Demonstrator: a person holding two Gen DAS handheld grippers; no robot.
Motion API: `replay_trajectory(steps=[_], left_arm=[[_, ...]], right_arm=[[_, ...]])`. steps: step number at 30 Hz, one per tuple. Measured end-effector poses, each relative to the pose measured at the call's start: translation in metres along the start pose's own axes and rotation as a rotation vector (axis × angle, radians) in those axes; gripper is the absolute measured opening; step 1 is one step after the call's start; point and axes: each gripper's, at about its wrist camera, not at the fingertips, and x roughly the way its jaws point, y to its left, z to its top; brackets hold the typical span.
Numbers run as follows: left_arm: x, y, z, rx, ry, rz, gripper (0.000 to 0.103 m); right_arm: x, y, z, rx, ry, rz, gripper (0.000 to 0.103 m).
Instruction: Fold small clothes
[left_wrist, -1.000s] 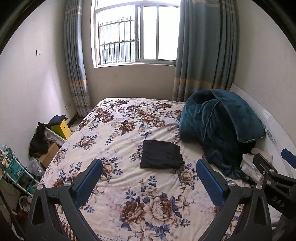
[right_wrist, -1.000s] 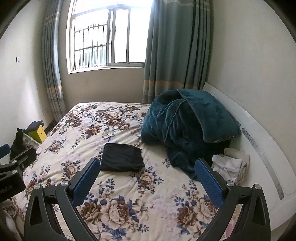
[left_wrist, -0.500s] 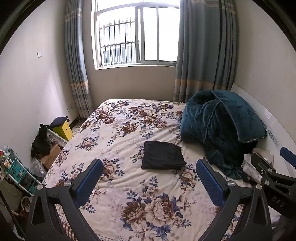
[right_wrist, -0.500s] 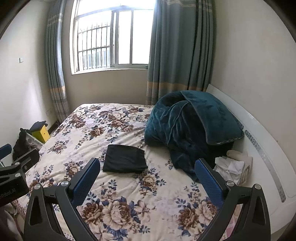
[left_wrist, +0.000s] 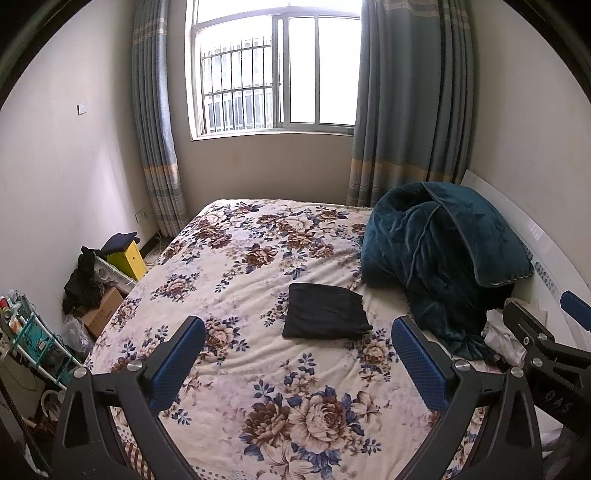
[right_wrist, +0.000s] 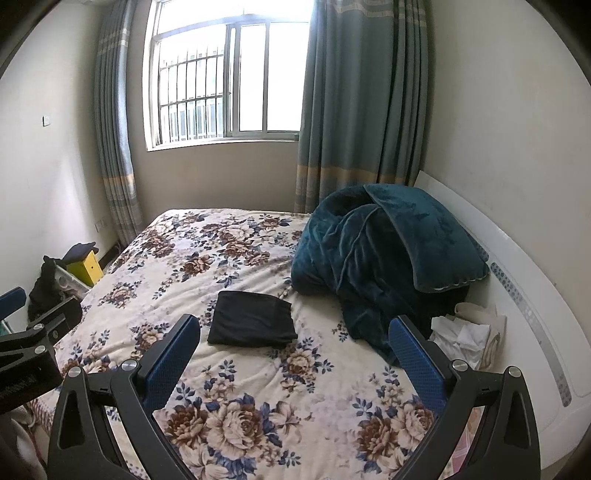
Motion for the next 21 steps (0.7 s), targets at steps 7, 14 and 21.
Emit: replay_trajectory(steps=[7, 14, 21], left_arm=[[-0.0016, 0.0022, 0.0017, -0.004, -0.002, 0.002, 0.103], [-0.0039, 0.0049, 0.0037, -0.007, -0.003, 0.005, 0.103], [-0.0055, 0.0059, 0.0044, -0.007, -0.004, 0.012, 0.103]], right_arm=[[0.0000, 0.0032, 0.0054, -0.004, -0.008, 0.008, 0.103], [0.0008, 0.0054, 0.0083, -0.004, -0.008, 0.011, 0.103], [0.0017, 0.0076, 0.0107, -0.002, -0.009, 0.013, 0.103]])
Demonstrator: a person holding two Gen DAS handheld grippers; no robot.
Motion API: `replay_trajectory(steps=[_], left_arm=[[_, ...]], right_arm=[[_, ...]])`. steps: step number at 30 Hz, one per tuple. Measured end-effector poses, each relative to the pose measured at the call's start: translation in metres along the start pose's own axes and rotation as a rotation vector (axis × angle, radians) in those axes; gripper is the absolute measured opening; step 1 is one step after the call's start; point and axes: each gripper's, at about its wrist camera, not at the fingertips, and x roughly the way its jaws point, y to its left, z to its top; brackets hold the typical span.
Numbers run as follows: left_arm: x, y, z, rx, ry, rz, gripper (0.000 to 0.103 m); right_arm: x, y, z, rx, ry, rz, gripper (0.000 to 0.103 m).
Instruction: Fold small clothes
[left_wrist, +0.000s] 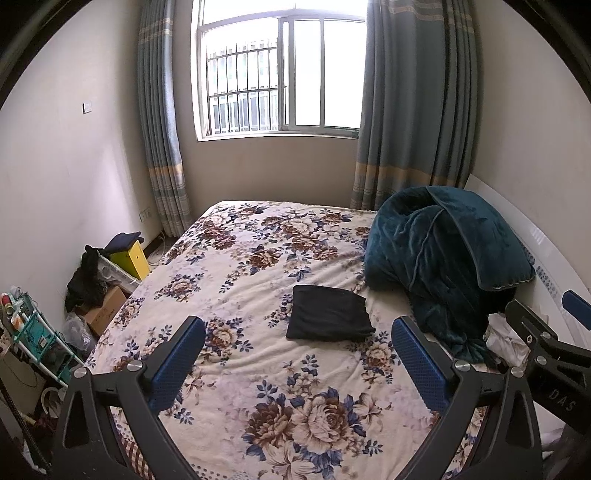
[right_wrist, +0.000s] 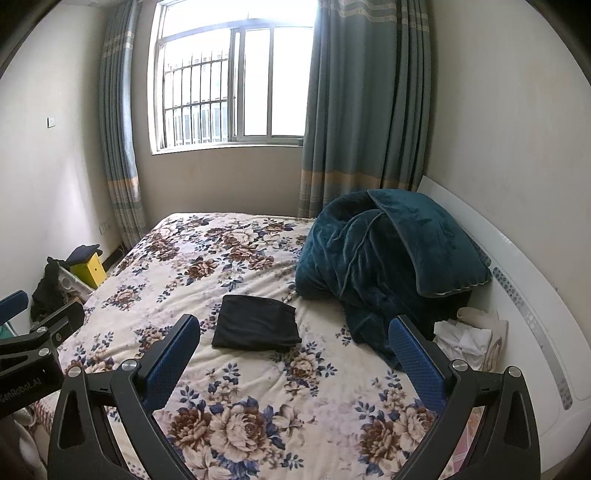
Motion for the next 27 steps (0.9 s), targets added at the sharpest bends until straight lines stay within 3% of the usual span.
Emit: replay_trajectory(steps=[27], left_arm=[[-0.0067, -0.0069, -0.0041, -0.019, -0.006, 0.035, 0.103]], right_arm=[[-0.0001, 0.0071, 0.0036, 0.001, -0.005, 0.003, 0.103]])
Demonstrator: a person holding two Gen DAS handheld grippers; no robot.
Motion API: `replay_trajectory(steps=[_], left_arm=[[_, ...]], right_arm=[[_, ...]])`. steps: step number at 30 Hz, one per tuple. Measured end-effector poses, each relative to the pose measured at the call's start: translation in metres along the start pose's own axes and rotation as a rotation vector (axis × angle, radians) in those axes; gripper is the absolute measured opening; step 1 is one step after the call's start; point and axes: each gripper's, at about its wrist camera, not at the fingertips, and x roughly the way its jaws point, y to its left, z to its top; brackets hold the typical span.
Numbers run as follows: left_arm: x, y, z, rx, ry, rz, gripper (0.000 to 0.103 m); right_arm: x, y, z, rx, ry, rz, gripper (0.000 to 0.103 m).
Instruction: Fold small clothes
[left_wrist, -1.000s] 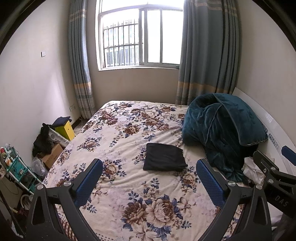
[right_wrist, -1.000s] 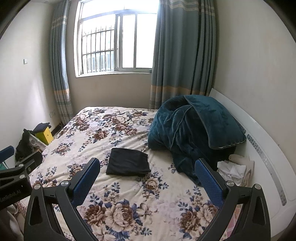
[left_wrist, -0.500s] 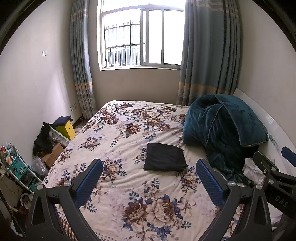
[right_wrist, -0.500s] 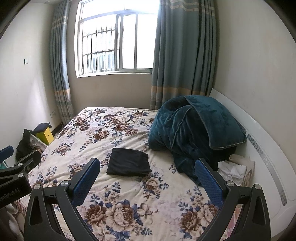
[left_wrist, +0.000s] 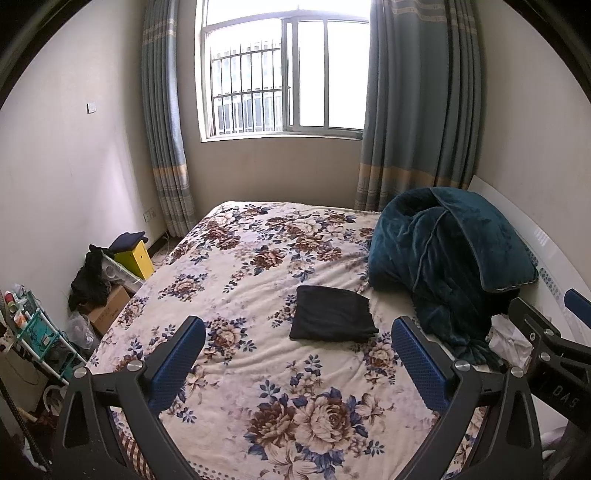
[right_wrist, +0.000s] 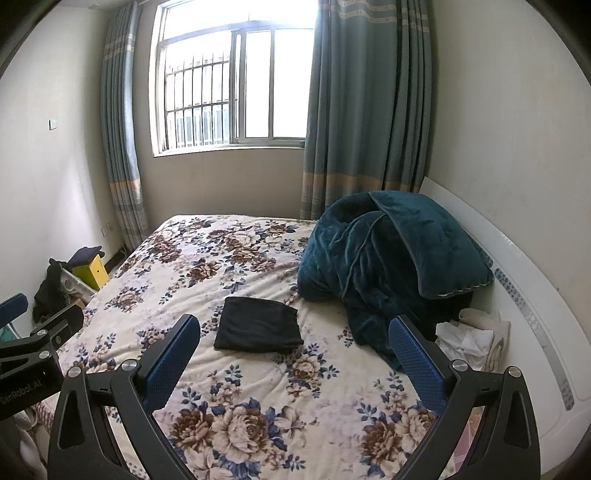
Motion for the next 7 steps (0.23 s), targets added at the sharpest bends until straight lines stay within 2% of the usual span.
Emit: replay_trajectory(steps=[7], left_arm=[[-0.0016, -0.0029, -0.0026, -0.003, -0.008, 0.006, 0.103]], right_arm=[[-0.0016, 0.0009, -0.0013, 0.003, -0.001, -0.004, 0.103]])
